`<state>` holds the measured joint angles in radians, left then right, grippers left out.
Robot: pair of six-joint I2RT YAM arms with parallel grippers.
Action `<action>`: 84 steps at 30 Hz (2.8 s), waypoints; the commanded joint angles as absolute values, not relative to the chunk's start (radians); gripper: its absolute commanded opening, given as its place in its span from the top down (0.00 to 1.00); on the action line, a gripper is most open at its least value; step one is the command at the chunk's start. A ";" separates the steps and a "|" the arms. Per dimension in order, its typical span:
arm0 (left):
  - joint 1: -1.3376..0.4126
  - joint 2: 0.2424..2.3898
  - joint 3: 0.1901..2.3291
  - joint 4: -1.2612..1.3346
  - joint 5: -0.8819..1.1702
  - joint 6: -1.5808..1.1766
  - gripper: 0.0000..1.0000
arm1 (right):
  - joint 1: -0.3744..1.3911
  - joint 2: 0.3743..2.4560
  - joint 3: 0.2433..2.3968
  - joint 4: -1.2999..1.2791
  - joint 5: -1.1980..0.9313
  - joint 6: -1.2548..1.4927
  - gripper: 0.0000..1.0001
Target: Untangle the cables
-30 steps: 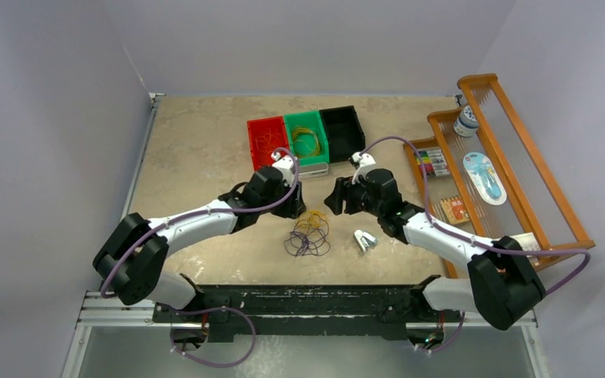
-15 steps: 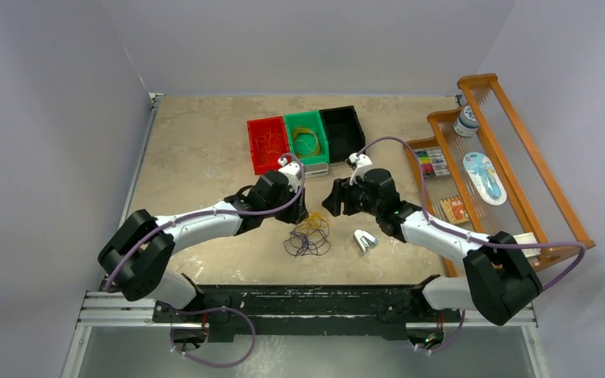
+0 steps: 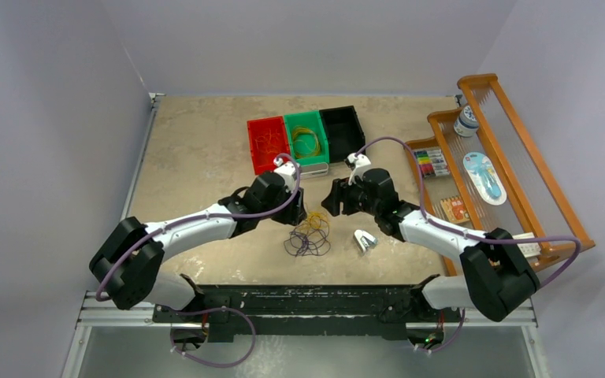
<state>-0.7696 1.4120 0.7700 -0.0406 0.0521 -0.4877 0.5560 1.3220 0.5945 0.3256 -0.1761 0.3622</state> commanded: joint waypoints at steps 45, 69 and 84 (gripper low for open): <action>-0.796 1.349 0.889 -0.164 -0.010 -0.465 1.00 | 0.558 1.171 0.552 0.448 -0.102 0.399 0.35; -0.796 1.357 0.890 -0.151 -0.034 -0.491 0.74 | 0.558 1.169 0.529 0.476 -0.119 0.398 0.34; -0.796 1.437 0.846 -0.130 -0.016 -0.496 0.58 | 0.558 1.196 0.536 0.489 -0.122 0.397 0.34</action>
